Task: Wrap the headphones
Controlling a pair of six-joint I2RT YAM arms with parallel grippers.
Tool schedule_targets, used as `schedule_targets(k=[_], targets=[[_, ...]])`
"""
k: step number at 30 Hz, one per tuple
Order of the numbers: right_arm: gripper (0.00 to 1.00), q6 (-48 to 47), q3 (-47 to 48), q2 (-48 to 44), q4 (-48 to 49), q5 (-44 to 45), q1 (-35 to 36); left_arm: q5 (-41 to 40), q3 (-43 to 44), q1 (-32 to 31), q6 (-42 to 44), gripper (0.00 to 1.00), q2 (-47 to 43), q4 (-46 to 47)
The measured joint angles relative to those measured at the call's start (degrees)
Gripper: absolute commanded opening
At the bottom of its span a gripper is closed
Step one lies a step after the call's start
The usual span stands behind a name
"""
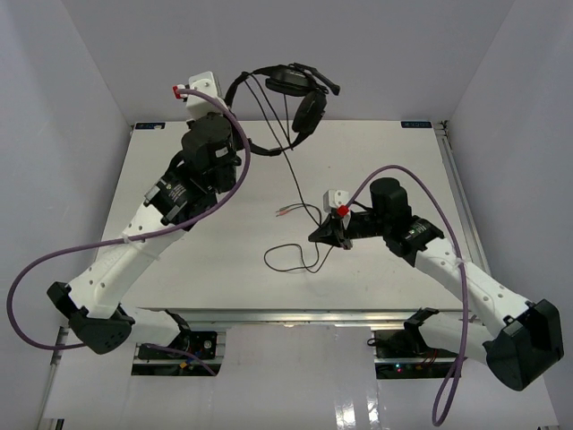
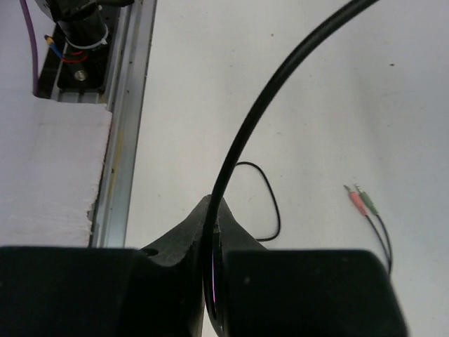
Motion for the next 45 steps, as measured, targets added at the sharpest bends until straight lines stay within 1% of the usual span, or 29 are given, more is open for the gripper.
schedule_targets(k=[4,7,11,15,20,25,28,32,36,41,45], targets=[[0.08,-5.5,3.1,-3.0,-6.3,4.4,0.8,2.5,-2.9,8.9,-2.7,0.00,0.3,-1.6],[0.08,-8.8,6.0,-3.5,-10.1,6.9,0.9,4.9,-6.0,12.9,-4.6,0.00,0.1,-2.8],[0.08,-13.0,11.2,-3.0,-16.5,10.1,1.4,7.3,-8.9,15.3,-5.7,0.00,1.6,-3.5],[0.08,-16.4,16.9,-2.8,-19.7,13.6,1.5,9.8,-12.7,16.1,-6.1,0.00,3.8,-2.9],[0.08,-19.5,20.8,-2.3,-20.6,20.3,1.5,15.6,-21.9,16.1,-5.5,0.00,4.4,-2.4],[0.09,-20.8,21.1,-0.9,-20.5,26.8,1.6,23.0,-31.5,15.8,-3.0,0.00,3.5,-1.4],[0.10,-21.2,21.1,0.4,-20.4,29.7,1.8,27.9,-35.6,14.9,0.1,0.00,1.4,-1.2],[0.11,-21.9,21.1,1.7,-19.6,31.6,1.8,33.8,-37.6,12.3,4.9,0.00,-1.2,-0.9],[0.13,-22.1,21.1,2.7,-18.6,32.1,1.8,38.1,-38.4,7.8,9.8,0.00,-2.9,0.5],[0.14,-22.1,21.1,4.3,-17.8,31.9,1.8,43.0,-39.8,3.2,13.2,0.00,-4.2,1.5],[0.14,-22.0,20.2,5.6,-16.8,31.4,1.3,45.6,-41.0,2.1,14.5,0.00,-6.1,2.1]])
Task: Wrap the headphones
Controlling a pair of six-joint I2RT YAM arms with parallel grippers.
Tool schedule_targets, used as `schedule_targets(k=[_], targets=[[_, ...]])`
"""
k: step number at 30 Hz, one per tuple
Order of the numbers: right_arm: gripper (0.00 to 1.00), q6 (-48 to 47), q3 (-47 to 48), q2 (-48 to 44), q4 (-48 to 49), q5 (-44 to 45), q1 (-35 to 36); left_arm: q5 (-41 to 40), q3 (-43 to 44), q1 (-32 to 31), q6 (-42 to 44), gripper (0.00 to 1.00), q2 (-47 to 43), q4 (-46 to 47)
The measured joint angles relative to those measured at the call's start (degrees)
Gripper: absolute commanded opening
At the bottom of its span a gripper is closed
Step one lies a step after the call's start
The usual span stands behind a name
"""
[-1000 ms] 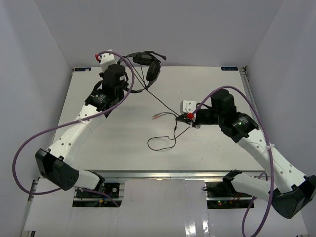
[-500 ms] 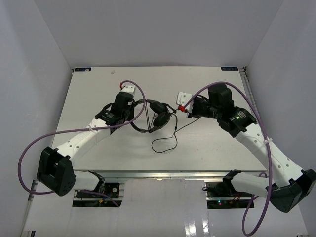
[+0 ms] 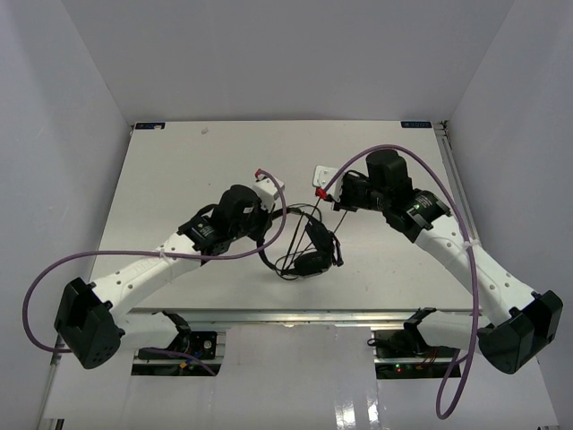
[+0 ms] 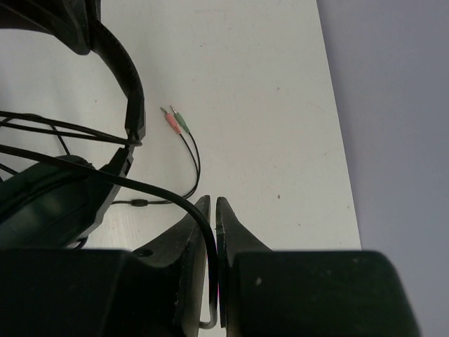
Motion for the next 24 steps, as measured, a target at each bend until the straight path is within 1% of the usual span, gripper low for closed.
schedule_targets(k=[3,7,12,18,24], targets=[[0.14,0.5,-1.8,0.2,0.8,-1.1,-1.7,1.4,-0.7,-0.1,0.3,0.00,-2.5,0.2],[0.14,2.5,-4.9,0.5,3.4,-4.9,-4.5,4.4,-1.0,-0.1,0.3,0.00,-6.6,0.4],[0.14,5.4,-5.6,3.9,5.4,-9.9,-5.5,9.5,-1.0,-0.5,0.3,0.00,-11.3,0.8],[0.14,9.3,-4.1,8.7,6.4,-15.4,-7.2,13.5,-1.0,-1.4,-0.6,0.00,-12.0,0.4],[0.14,12.6,-3.7,9.9,7.6,-19.7,-8.7,15.6,-1.0,-2.5,-1.5,0.00,-12.0,0.4]])
